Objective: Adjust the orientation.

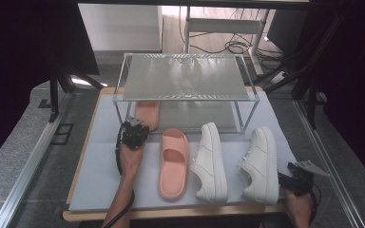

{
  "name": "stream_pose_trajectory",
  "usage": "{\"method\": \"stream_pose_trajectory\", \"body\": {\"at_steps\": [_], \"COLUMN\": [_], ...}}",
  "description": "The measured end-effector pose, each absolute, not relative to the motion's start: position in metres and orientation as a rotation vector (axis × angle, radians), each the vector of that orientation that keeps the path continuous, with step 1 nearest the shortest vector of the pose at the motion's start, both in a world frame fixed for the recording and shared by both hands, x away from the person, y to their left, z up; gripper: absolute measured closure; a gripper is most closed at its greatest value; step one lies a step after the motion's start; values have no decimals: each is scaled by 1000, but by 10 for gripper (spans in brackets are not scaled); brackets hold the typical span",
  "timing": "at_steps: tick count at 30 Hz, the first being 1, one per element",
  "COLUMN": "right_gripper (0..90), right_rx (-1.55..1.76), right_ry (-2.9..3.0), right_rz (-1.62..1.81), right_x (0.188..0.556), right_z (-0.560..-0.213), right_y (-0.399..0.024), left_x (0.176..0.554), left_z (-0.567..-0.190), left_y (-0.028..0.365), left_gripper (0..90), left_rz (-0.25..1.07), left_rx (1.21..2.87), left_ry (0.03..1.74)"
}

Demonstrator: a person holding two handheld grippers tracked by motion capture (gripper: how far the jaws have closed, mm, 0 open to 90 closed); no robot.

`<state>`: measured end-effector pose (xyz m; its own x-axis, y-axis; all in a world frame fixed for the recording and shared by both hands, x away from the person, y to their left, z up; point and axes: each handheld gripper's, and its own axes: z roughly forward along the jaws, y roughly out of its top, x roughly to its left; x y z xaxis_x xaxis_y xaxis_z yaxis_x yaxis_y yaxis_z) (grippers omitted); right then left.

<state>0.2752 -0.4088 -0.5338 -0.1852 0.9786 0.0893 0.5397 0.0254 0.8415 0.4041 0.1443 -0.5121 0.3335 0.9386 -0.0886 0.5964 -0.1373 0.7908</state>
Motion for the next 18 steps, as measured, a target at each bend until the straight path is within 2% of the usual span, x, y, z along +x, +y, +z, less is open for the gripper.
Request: {"method": "stream_pose_trajectory", "body": {"at_steps": [7,18], "right_gripper": [194,195], "right_rx": [1544,1546], "right_ry": [1773,1772], "right_rz": [1063,1064], "right_x": [275,275], "right_z": [-534,-534], "right_y": [-409,-409], "left_x": [391,343], "left_z": [-505,-486], "left_y": [144,144], "left_gripper": [879,737], "left_rz": [554,465], "left_rx": [1838,1852], "left_ry": [1337,1256]}}
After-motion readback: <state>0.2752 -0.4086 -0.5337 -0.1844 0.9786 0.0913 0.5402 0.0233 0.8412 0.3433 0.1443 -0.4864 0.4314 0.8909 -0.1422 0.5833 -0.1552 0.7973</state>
